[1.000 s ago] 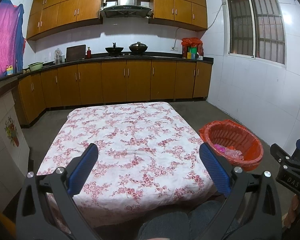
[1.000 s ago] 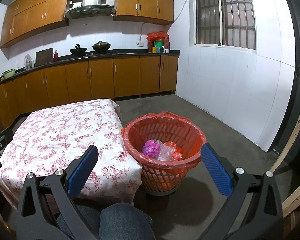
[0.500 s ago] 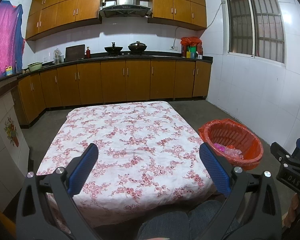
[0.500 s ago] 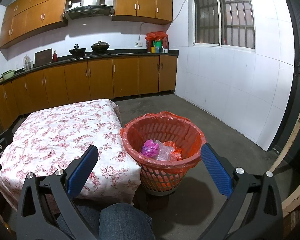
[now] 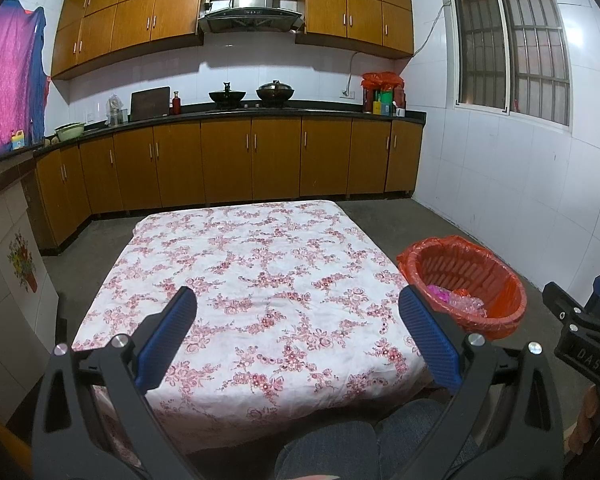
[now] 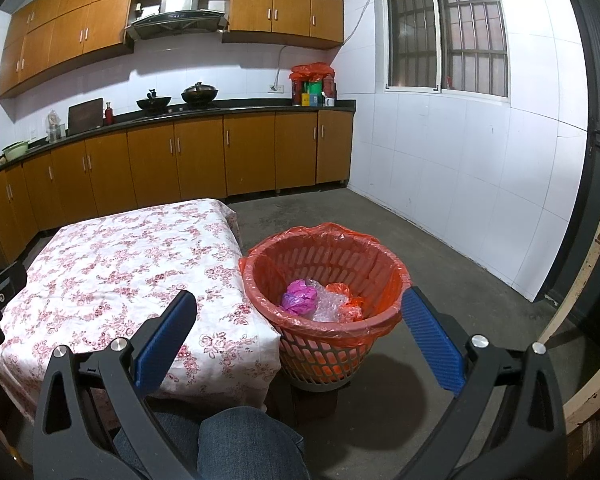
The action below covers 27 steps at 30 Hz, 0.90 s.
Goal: Collect trash
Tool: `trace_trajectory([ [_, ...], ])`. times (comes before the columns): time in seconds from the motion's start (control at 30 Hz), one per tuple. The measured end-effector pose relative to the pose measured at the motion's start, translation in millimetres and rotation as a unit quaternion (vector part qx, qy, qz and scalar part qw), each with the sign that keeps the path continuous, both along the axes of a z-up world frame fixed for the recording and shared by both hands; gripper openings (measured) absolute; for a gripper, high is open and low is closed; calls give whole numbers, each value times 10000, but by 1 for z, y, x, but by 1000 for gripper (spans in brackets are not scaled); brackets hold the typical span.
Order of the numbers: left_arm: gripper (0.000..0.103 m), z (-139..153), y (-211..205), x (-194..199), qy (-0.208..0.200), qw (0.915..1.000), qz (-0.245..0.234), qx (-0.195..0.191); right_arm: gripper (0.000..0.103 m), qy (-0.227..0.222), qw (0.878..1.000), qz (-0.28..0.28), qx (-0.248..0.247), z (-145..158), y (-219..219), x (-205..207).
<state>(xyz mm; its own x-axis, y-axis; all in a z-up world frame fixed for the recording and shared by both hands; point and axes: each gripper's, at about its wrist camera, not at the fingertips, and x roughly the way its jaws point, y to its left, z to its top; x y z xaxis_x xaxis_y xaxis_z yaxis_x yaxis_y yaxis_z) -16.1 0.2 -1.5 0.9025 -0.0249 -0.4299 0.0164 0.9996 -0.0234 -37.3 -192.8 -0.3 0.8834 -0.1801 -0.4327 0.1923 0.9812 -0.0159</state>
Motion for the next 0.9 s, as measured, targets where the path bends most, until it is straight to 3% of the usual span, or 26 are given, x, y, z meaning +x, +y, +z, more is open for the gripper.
trace_trajectory([
  [0.9,99,-5,2,4,81,10000,-3,-4,101,15,10000,-21,24,0,0,0],
])
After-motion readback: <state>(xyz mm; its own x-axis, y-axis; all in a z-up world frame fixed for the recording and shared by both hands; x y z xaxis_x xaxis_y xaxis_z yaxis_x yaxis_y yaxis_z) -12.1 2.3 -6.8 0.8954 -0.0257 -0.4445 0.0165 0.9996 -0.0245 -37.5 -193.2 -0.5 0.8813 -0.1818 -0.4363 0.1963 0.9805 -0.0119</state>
